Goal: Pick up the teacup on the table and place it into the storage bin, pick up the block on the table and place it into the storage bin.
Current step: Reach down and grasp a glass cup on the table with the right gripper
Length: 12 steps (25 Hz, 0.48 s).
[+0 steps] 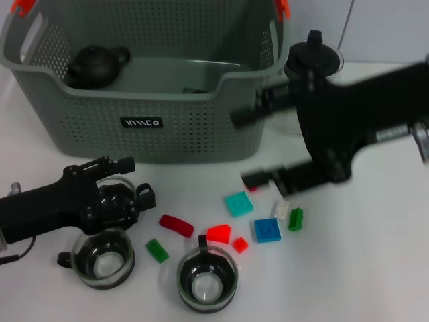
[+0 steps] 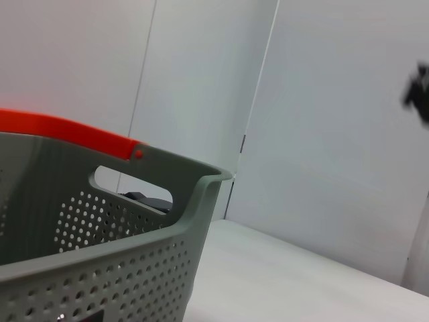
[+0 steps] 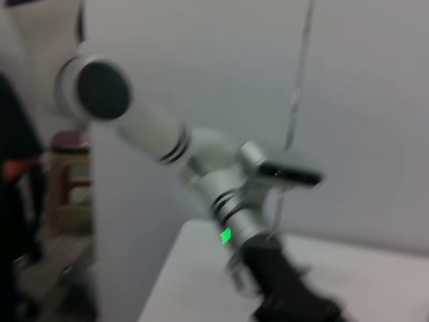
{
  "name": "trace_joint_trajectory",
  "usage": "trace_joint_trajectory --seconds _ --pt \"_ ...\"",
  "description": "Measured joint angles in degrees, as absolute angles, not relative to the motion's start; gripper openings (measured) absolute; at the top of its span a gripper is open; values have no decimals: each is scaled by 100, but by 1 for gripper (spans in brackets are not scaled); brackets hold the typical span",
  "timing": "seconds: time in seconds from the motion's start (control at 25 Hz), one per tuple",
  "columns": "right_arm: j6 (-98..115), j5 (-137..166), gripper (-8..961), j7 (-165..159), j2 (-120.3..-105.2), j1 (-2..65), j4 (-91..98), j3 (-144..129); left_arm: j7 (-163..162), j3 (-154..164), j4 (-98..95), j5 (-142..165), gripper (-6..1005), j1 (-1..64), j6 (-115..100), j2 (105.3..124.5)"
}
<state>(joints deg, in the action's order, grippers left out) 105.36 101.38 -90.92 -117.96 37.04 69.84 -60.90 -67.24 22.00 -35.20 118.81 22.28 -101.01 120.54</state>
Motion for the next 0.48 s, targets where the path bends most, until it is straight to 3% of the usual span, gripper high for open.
trace_joint_trajectory --seconds 0.48 --pt "11015 12051 736 -9187 -12026 4290 6282 -6972 -6724 2197 -3513 11884 843 2216 -10058 12058"
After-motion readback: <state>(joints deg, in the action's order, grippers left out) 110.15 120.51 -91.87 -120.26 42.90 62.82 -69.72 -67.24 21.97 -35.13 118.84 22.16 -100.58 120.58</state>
